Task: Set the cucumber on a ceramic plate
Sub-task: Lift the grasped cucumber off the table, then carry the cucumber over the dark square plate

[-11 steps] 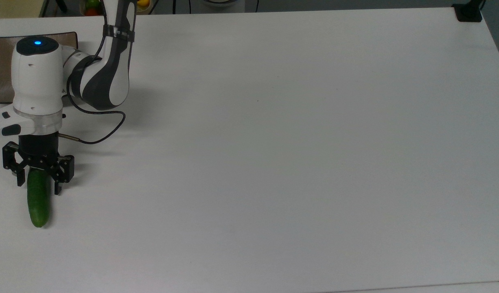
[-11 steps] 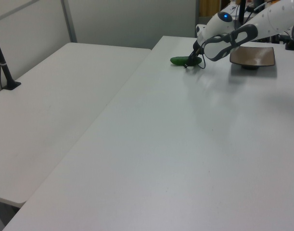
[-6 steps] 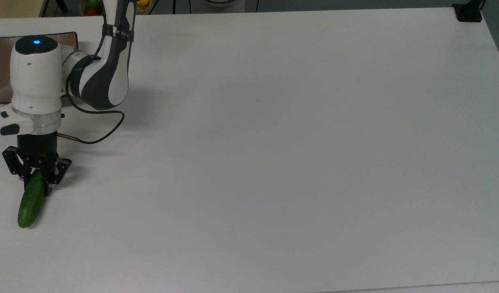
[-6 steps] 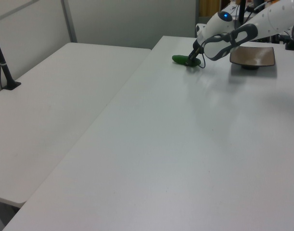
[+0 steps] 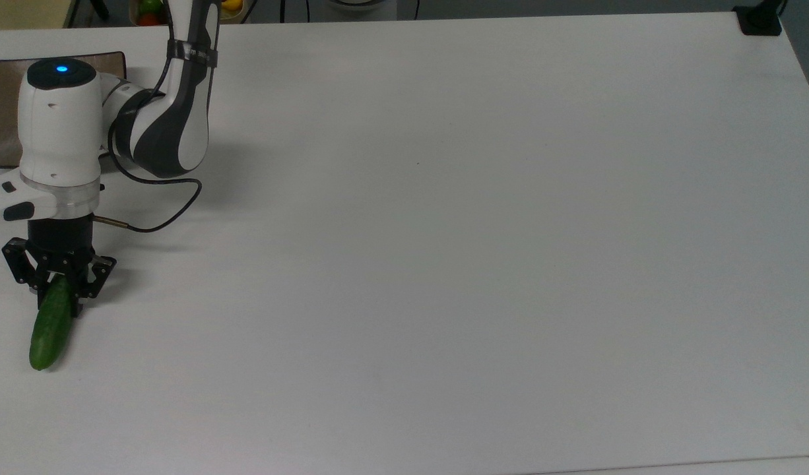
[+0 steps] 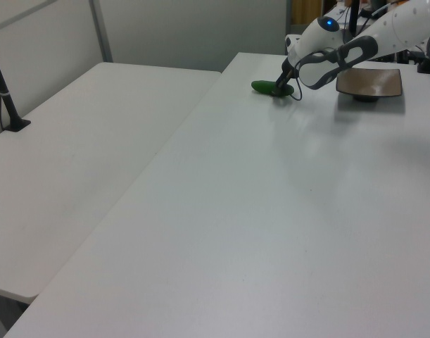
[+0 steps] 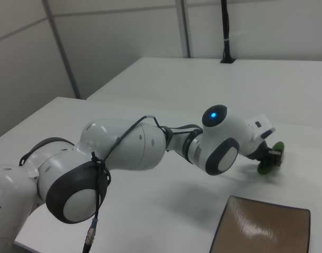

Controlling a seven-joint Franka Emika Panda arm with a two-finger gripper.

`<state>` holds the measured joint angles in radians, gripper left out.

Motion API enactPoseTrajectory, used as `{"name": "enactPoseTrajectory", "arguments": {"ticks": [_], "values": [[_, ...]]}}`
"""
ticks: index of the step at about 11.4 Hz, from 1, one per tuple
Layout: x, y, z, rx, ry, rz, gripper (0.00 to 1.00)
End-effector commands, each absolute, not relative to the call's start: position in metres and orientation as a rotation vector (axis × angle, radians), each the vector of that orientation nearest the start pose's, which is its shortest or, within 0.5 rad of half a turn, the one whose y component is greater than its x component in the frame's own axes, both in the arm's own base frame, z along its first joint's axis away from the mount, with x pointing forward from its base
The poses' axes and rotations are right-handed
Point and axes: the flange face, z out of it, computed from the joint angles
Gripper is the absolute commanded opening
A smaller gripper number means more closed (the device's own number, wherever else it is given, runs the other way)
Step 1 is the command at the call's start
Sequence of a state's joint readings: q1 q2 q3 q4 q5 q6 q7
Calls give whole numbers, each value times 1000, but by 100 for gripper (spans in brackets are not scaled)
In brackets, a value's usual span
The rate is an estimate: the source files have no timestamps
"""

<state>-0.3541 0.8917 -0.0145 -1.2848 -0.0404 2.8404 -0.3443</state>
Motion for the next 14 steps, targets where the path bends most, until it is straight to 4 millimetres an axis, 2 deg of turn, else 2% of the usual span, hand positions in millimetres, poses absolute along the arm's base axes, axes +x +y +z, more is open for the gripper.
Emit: {"name": "enactPoseTrajectory", "arguments": {"ticks": [1, 2, 5, 8, 10, 12, 14], "values": [[737, -279, 334, -3230, -49, -1104, 2], [731, -274, 359, -3225, -50, -1122, 2], [710, -265, 412, -3219, -38, -1127, 2], [689, -251, 474, -3241, -42, -931, 2], [660, -237, 510, -3252, -51, -766, 2], [637, -217, 522, -3251, -88, -551, 2], [609, -217, 529, -3231, -55, -459, 3]]}}
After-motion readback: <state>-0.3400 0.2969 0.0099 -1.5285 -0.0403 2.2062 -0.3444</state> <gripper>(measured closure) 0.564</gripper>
